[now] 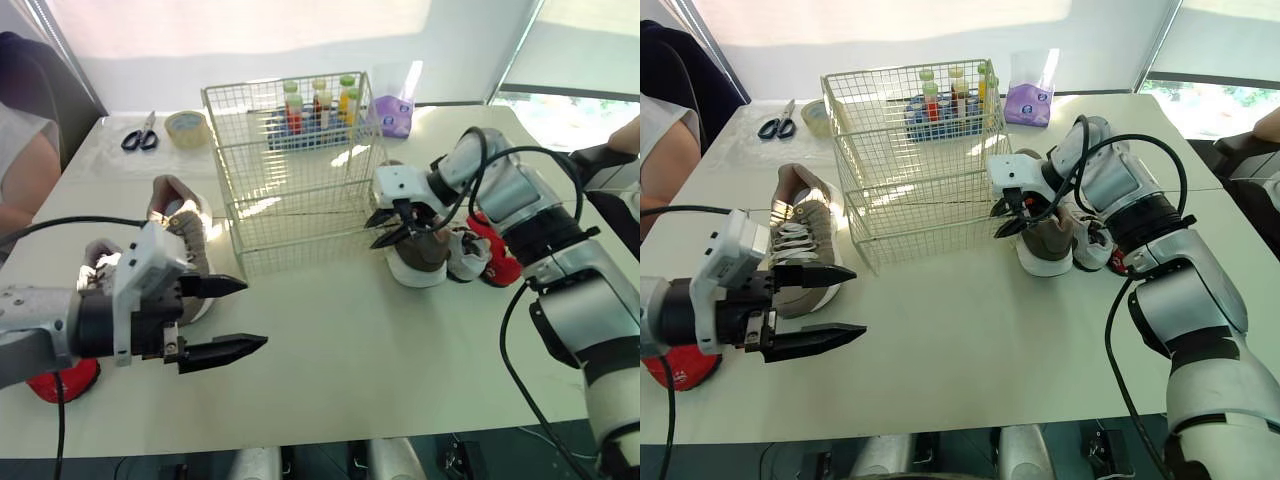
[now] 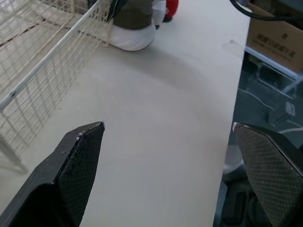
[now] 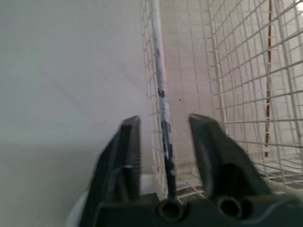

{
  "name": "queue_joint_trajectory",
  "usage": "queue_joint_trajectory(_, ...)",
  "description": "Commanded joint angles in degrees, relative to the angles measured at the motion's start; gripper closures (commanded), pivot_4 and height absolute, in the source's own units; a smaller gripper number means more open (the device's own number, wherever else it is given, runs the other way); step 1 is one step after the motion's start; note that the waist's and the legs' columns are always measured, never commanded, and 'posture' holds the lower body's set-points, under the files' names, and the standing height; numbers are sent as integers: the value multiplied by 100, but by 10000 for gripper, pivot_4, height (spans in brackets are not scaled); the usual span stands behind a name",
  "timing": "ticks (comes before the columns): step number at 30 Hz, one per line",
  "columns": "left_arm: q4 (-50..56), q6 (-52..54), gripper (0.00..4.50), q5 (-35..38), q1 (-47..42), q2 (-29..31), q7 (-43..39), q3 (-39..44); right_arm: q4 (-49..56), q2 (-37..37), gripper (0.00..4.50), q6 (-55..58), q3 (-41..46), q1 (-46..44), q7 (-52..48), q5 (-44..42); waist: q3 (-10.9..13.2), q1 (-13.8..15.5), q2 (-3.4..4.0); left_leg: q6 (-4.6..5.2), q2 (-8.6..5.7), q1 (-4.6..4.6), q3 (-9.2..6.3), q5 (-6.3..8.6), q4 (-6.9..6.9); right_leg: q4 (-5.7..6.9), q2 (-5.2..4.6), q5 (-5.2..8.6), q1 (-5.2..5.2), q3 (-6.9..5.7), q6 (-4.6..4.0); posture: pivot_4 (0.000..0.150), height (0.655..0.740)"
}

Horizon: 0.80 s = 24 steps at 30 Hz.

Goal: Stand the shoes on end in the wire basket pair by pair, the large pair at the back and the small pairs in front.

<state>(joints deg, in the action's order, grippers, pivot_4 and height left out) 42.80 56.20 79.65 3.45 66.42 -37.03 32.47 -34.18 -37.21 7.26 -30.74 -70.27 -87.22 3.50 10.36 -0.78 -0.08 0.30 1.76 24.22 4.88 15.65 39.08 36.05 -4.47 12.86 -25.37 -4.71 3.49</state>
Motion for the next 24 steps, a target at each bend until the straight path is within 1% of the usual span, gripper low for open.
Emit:
queue_joint_trajectory(1,20,-104,0,-247,179,-128,-51,226,82,64,44512,21,208,-133,-86,79,1,-2,2,-2,1,-3,0,-1,0,5,1,0,0,0,-1,1500,7400)
queue_joint_trajectory(4,-5,-185,0,-296,210,-241,-26,182,260,119,44512,235,326,-140,-60,61,1,-3,2,-3,3,-6,-3,-2,0,9,4,2,1,0,-7,1500,7400)
queue_joint_trajectory(6,-25,-247,0,-324,209,-350,33,145,651,78,44512,560,434,-82,-113,-49,1,-5,2,-5,4,-7,-3,-3,0,11,4,1,0,0,-8,1500,7400)
queue_joint_trajectory(10,-191,-383,0,-3,157,-681,280,249,2030,-107,44512,1772,710,224,-161,-346,3,1,4,-7,6,-7,-4,-4,-2,14,3,-1,-1,0,-4,1500,7400)
queue_joint_trajectory(13,-463,-538,0,656,-5,-888,624,483,3406,-160,44512,3463,929,553,182,-584,2,12,3,-6,6,-5,-5,-4,-2,15,-4,-2,-1,-3,-3,1500,7400)
queue_joint_trajectory(15,-527,-565,0,757,-29,-907,692,560,4167,-256,44512,4156,981,791,300,-748,2,12,3,-5,5,-3,-8,-3,-1,15,-13,-2,-2,-5,-3,1500,7400)
queue_joint_trajectory(17,-532,-552,0,644,67,-914,619,561,4887,-381,44512,4703,980,1125,445,-915,1,19,2,-1,4,-4,-8,0,-1,14,-16,-2,-1,-6,-4,1500,7400)
queue_joint_trajectory(20,-530,-578,0,424,192,-970,467,458,5573,-451,44512,5114,918,1577,867,-1001,0,10,0,11,1,-4,-7,7,-1,10,-13,1,1,-8,-9,1500,7400)
queue_joint_trajectory(24,-560,-624,0,284,184,-1025,359,353,5747,-267,44512,5044,987,1815,1460,-1079,0,-2,1,20,1,-6,-5,12,0,12,-8,8,1,-6,-22,1500,7400)
